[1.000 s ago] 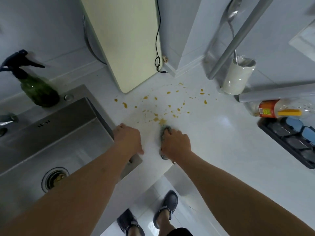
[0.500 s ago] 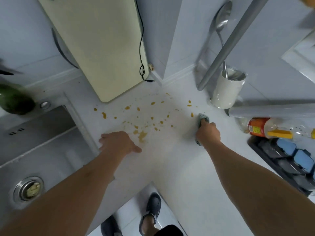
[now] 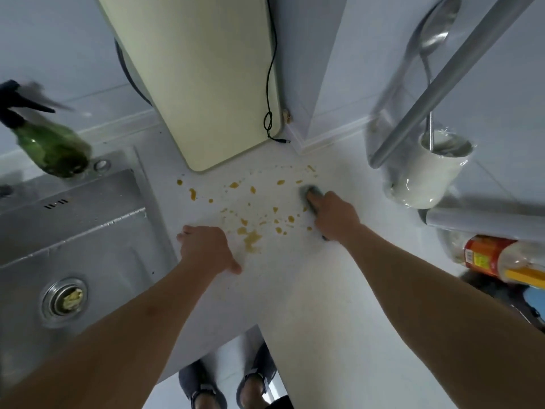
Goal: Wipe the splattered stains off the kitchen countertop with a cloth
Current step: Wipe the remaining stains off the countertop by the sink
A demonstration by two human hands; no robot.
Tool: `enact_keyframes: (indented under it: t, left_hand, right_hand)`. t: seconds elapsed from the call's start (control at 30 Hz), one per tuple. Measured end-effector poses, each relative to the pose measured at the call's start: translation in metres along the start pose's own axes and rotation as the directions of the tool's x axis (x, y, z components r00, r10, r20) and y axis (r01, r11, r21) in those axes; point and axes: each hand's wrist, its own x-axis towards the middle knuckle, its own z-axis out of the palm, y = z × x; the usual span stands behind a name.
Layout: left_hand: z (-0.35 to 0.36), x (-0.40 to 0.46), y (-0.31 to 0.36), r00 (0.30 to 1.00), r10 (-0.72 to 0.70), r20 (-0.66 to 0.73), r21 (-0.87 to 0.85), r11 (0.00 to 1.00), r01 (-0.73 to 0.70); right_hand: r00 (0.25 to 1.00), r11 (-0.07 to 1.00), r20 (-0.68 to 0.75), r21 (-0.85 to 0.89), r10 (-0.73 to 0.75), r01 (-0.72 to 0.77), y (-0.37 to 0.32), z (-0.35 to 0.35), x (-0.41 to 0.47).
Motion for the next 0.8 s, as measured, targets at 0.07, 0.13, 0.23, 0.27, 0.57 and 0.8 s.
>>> enact_keyframes:
  t: [0.07, 0.13, 0.23, 0.27, 0.57, 0.8]
  left_hand:
    - [0.001, -0.001, -0.003, 1.0, 0.016, -0.016, 0.0, 1.0, -0.016]
    - [0.002, -0.001, -0.004, 0.999, 0.027, -0.018, -0.001, 1.0, -0.027]
    - [0.002, 0.0, -0.003, 0.999, 0.037, -0.019, 0.006, 0.999, -0.037]
    - [0.002, 0.0, -0.003, 0.999, 0.038, -0.016, 0.008, 0.999, -0.038]
    - [0.0, 0.004, -0.003, 0.999, 0.029, -0.026, -0.002, 1.0, -0.029]
    - [0.0, 0.005, -0.004, 0.999, 0.042, -0.02, -0.004, 0.999, -0.042]
  right_hand:
    - [1.0, 1.0, -0.005, 0.024, 0.004, -0.004, 0.02, 0.003, -0.016]
    - [0.987, 0.987, -0.057, 0.062, 0.15, -0.146, 0.048, -0.004, -0.019]
    - [0.953, 0.955, -0.08, 0.088, 0.292, -0.285, 0.062, -0.015, -0.004]
    - [0.947, 0.951, -0.098, 0.09, 0.304, -0.296, 0.057, -0.016, 0.005]
    - [0.998, 0.999, -0.046, -0.004, 0.041, -0.041, -0.045, -0.005, 0.024]
    - [0.983, 0.982, 0.036, 0.054, 0.178, -0.18, 0.009, 0.002, -0.021]
